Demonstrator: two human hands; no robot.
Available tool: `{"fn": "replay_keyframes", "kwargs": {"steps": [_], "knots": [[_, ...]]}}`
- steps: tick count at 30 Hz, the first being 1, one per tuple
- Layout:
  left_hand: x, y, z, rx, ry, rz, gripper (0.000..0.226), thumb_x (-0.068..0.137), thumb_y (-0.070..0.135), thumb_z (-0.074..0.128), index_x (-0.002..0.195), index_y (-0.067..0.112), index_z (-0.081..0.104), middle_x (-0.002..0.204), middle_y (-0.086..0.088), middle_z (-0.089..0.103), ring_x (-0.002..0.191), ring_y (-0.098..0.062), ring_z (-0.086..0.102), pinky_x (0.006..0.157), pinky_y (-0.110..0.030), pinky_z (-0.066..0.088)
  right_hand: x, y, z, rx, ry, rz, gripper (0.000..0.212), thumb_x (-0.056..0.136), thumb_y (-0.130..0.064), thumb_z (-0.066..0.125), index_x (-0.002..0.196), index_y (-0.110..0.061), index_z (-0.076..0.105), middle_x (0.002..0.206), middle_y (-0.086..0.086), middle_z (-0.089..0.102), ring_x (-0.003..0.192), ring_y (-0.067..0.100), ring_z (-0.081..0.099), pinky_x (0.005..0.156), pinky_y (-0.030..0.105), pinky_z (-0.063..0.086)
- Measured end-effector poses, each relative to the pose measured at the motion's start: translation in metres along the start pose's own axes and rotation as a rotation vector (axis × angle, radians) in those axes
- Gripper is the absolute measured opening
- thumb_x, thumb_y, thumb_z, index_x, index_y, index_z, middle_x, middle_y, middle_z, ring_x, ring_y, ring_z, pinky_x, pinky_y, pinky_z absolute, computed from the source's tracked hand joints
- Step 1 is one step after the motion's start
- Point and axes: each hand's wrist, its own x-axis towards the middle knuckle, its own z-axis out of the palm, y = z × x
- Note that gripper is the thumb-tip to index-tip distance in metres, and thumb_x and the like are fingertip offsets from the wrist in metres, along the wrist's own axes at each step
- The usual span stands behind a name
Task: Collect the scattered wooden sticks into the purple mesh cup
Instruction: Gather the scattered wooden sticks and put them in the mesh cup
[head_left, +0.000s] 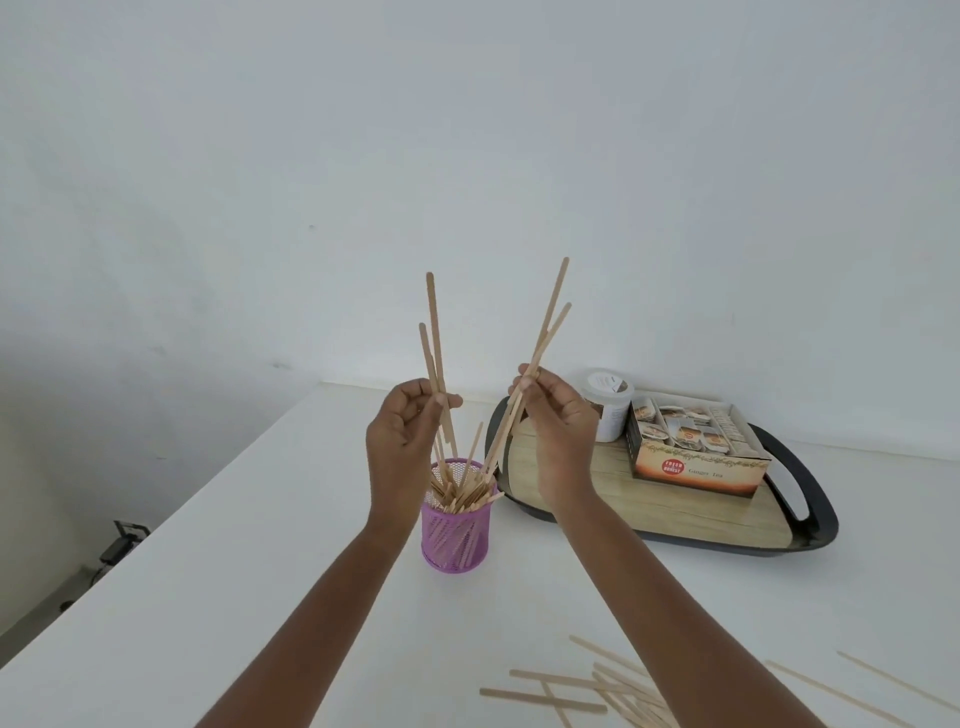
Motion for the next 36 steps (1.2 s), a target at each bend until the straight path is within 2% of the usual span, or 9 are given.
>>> {"fn": "replay_keyframes", "kwargs": {"steps": [6,9,12,16,18,21,26,29,36], "knots": [[-0.004,-0.041,0.006,0.104,-0.024,-0.098,0.02,0.09,0.004,0.054,0.083,0.022,0.058,0.079,0.005,0.07,0.074,0.005,0.067,0.069,-0.007,0.051,-0.002,0.039,0.001,-0.067,-0.015,0.057,0.019,0.084,0.002,0.058,0.088,-0.014,0.068,0.065,-0.012,0.071,0.066,-0.006,0.065,0.065,0.007,0.05],[-0.011,-0.055,0.003,0.169,-0.026,-0.131,0.02,0.091,0.007,0.054,0.082,0.025,0.058,0.078,0.01,0.071,0.07,0.004,0.066,0.062,-0.007,0.051,-0.003,0.049,-0.003,-0.063,-0.015,0.085,0.016,0.084,0.001,0.059,0.089,-0.01,0.069,0.068,-0.013,0.071,0.067,-0.005,0.066,0.064,0.007,0.05],[-0.015,-0.062,-0.001,0.253,-0.029,-0.132,0.021,0.091,0.01,0.054,0.081,0.028,0.055,0.078,0.014,0.07,0.073,0.004,0.066,0.062,-0.003,0.048,0.0,0.049,-0.003,-0.014,-0.021,0.091,0.021,0.084,0.0,0.059,0.083,-0.019,0.068,0.066,-0.013,0.073,0.068,-0.002,0.066,0.066,0.01,0.052],[-0.016,-0.063,-0.004,0.266,0.023,-0.117,0.023,0.091,0.008,0.054,0.079,0.028,0.055,0.079,0.009,0.07,0.077,0.009,0.065,0.062,0.002,0.044,0.009,0.042,0.001,0.067,-0.017,0.064,0.022,0.084,-0.003,0.059,0.082,-0.022,0.069,0.071,-0.011,0.074,0.073,0.002,0.066,0.074,0.015,0.055],[-0.017,-0.065,-0.006,0.287,0.05,-0.125,0.02,0.091,0.009,0.054,0.08,0.025,0.057,0.083,0.002,0.071,0.085,-0.002,0.065,0.063,0.001,0.044,0.013,0.041,0.003,0.083,-0.014,0.053,0.019,0.084,-0.002,0.059,0.084,-0.019,0.069,0.073,-0.009,0.073,0.075,0.001,0.066,0.075,0.016,0.055],[-0.019,-0.072,-0.009,0.327,0.063,-0.159,0.007,0.09,0.011,0.055,0.088,0.016,0.059,0.094,-0.01,0.07,0.095,-0.02,0.062,0.07,-0.007,0.046,0.011,0.046,0.004,0.024,-0.03,0.044,0.015,0.085,0.001,0.056,0.09,-0.009,0.066,0.078,-0.001,0.068,0.074,-0.002,0.066,0.071,0.015,0.053],[-0.024,-0.072,-0.01,0.355,0.058,-0.199,0.026,0.09,0.01,0.057,0.076,0.033,0.057,0.083,0.01,0.067,0.09,-0.017,0.06,0.076,-0.024,0.045,-0.006,0.066,-0.004,-0.115,-0.059,0.103,0.017,0.085,0.002,0.056,0.091,-0.01,0.067,0.079,0.0,0.068,0.071,-0.004,0.066,0.071,0.011,0.054],[-0.026,-0.077,-0.012,0.386,0.035,-0.223,0.013,0.09,0.012,0.057,0.083,0.021,0.064,0.094,-0.003,0.07,0.096,-0.022,0.06,0.081,-0.032,0.047,-0.014,0.073,-0.009,-0.125,-0.099,0.154,0.018,0.085,0.003,0.056,0.098,-0.002,0.066,0.081,-0.002,0.069,0.072,-0.003,0.067,0.068,0.011,0.055],[-0.029,-0.082,-0.014,0.415,0.043,-0.245,0.01,0.089,0.011,0.058,0.093,0.009,0.067,0.092,-0.009,0.068,0.094,-0.028,0.057,0.081,-0.038,0.046,-0.025,0.076,-0.013,-0.299,-0.232,0.172,0.02,0.084,0.001,0.059,0.084,-0.017,0.067,0.08,-0.002,0.069,0.072,-0.002,0.067,0.071,0.013,0.054]]}}
